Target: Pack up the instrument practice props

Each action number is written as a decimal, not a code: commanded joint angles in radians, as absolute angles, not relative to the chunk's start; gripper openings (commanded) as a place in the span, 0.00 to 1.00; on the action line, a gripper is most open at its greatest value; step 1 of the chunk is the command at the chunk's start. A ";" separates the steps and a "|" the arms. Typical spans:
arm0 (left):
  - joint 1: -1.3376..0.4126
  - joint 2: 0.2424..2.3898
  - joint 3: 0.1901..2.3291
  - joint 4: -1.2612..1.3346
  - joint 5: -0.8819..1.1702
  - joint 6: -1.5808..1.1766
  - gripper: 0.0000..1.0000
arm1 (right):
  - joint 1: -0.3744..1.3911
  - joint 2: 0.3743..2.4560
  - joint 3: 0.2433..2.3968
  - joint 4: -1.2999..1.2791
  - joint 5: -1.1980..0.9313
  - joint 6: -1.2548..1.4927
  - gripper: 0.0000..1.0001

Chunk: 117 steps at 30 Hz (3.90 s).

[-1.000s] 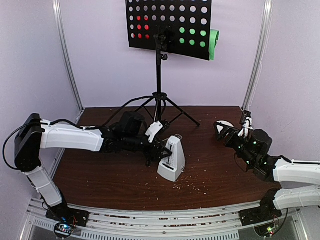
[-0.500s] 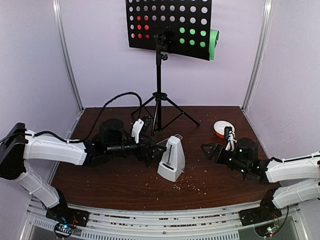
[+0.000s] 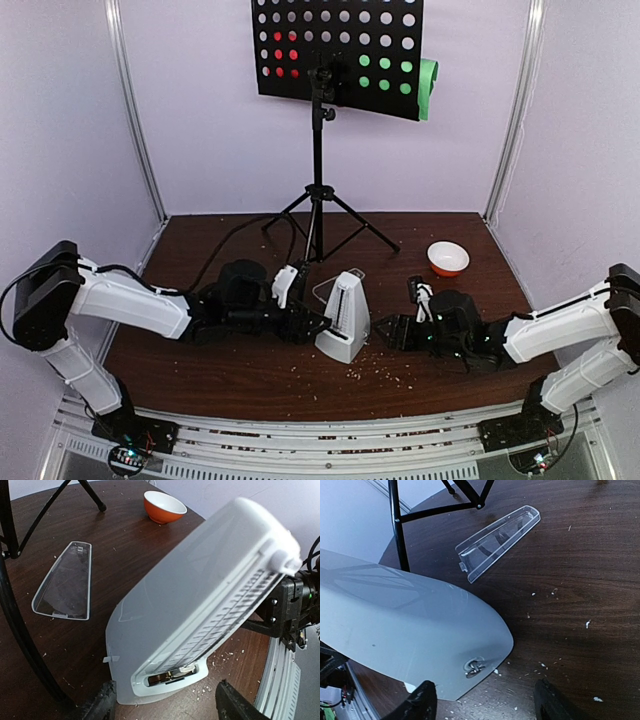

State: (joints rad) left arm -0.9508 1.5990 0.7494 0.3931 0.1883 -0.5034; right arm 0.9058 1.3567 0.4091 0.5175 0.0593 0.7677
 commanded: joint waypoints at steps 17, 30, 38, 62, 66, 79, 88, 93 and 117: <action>-0.953 1.734 0.843 0.371 0.246 -0.455 0.62 | 0.908 1.526 0.517 0.532 0.149 0.822 0.54; -0.954 1.771 0.828 0.402 0.326 -0.446 0.58 | 0.902 1.584 0.550 0.602 0.088 0.754 0.53; -0.974 1.749 0.777 0.453 0.416 -0.430 0.57 | 0.901 1.636 0.584 0.685 -0.071 0.651 0.54; -0.999 1.312 0.680 0.269 0.041 -0.305 0.80 | 0.859 1.441 0.533 0.539 0.047 0.611 0.68; -0.899 1.226 0.810 0.066 0.012 -0.231 0.86 | 0.774 1.402 0.578 0.420 0.133 0.685 0.70; -0.537 1.075 0.954 -0.051 -0.031 -0.090 0.97 | 0.736 1.781 1.040 0.053 0.248 0.774 0.74; -0.537 1.070 0.918 -0.061 -0.029 -0.092 0.97 | 0.736 1.993 1.254 -0.038 0.277 0.756 0.74; -0.537 1.075 0.919 -0.051 0.005 -0.106 0.97 | 0.735 2.086 1.336 -0.105 0.331 0.717 0.72; -0.537 1.114 0.911 -0.067 -0.015 -0.114 0.97 | 0.734 2.160 1.347 -0.098 0.386 0.736 0.29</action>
State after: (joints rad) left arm -0.5385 1.1046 0.9157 -0.0845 -0.0147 -0.1062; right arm 0.7391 2.1693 1.4101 -0.0589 0.3542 0.7136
